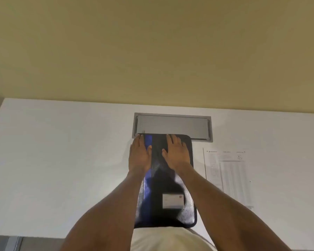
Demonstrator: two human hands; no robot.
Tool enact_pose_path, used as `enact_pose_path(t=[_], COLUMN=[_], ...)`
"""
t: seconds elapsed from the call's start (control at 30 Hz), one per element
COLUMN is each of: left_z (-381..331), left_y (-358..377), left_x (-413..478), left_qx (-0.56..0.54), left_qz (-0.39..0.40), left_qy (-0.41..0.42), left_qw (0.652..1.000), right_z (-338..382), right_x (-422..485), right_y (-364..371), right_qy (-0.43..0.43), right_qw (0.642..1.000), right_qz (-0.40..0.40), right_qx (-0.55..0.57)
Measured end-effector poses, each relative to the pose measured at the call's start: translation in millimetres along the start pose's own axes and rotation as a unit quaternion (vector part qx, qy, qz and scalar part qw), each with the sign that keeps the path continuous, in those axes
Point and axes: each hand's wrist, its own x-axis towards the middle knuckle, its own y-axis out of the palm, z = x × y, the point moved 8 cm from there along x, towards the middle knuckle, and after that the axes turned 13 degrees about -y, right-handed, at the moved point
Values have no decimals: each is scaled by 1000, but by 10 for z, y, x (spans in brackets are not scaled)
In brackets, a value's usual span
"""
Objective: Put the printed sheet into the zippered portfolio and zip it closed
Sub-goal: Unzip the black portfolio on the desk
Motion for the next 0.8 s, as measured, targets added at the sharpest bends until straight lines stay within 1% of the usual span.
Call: enact_pose_path(t=[0.13,0.2,0.33,0.4,0.53,0.57,0.67,0.8], left_z=[-73,-119,-175,-178,-88,-79,-98,-109], left_y=[-23,-29,-97,-122,-107,-92,-30,6], left_x=[242,364,540,610,742,768,815,848], left_qx=[14,45,137,148,127,120,87,32], left_qz=[-12,-20,-59,-63,-4,12,50,67], left_qy=[3,12,17,-1,-86,-96,-98,-106], left_qw=[1000,999,989,987,988,988,990,992], right_z=[67,128,281,352,422,435,482,498], right_x=[318,477,702,794,939,972,1049,1097], right_y=[-51,-56,-36,-8,34,31,21,2], right_qy=[-25,-44,-88,-107,-127,-130,-140,-139], right_qw=[999,999,996,994,992,991,990,990], right_qz=[-20,-22,-12,-6,2,2,8,14], right_qx=[0,-13,-32,-32,-16,-12,11,33])
